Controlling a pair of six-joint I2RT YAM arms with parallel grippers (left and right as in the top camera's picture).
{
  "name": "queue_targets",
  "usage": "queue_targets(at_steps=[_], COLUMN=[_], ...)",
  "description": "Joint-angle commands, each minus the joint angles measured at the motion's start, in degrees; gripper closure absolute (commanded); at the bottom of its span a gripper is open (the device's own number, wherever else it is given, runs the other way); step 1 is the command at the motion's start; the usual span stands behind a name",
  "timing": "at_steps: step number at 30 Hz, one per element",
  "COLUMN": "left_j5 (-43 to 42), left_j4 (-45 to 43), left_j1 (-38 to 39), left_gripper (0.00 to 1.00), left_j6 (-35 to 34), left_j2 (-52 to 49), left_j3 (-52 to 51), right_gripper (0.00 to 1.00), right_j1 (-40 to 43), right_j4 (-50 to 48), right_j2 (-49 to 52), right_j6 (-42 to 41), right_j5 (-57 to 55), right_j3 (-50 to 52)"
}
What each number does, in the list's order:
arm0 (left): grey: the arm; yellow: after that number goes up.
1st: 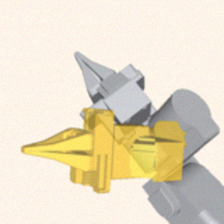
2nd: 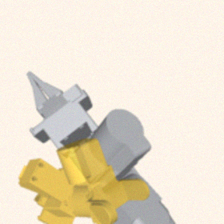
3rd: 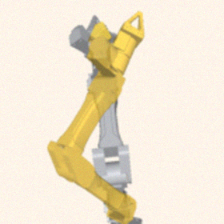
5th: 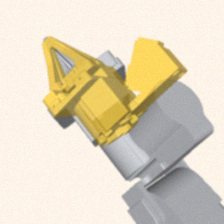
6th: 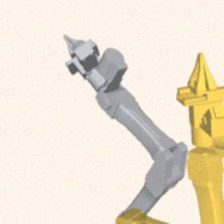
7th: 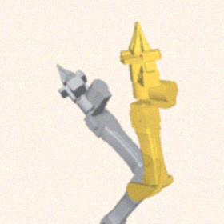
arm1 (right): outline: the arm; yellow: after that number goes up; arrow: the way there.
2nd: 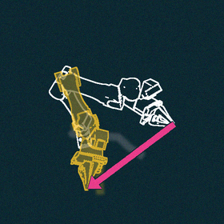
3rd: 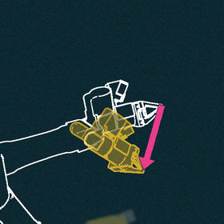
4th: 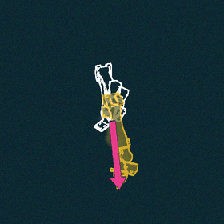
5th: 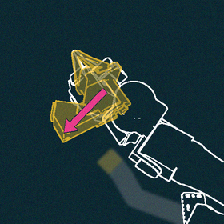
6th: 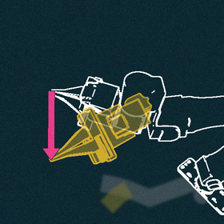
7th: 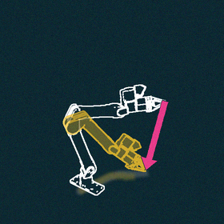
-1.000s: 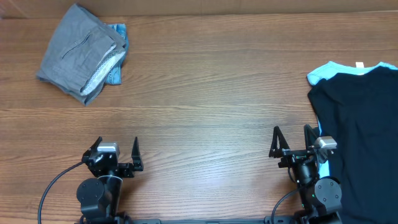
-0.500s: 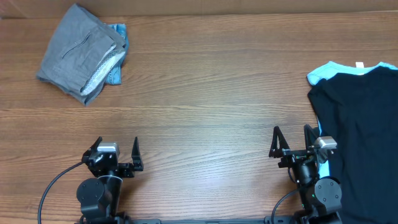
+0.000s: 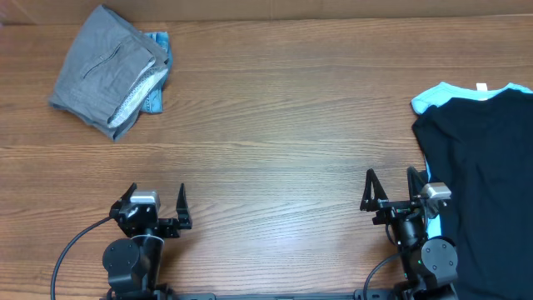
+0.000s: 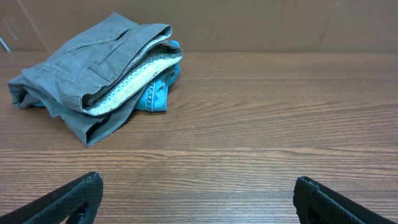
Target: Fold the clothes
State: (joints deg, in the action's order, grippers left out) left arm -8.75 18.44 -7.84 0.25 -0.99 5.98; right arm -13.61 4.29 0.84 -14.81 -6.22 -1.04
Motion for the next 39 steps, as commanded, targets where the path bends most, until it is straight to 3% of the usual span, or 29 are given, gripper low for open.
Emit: queue_targets(at_steps=[1, 39], left_j5=[0.15, 0.15], left_j4=[-0.28, -0.28], left_j1=[0.46, 0.48], left_gripper=[0.0, 0.0], left_j6=[1.05, 1.05], left_j2=[0.74, 0.74], left_j3=[-0.37, -0.37], right_gripper=[0.0, 0.0], right_j1=[-0.31, 0.55], right_j4=[-0.35, -0.35], right_j2=[-0.68, -0.68], right_j6=[-0.22, -0.22], right_j5=[-0.15, -0.15], right_j3=[0.59, 0.59])
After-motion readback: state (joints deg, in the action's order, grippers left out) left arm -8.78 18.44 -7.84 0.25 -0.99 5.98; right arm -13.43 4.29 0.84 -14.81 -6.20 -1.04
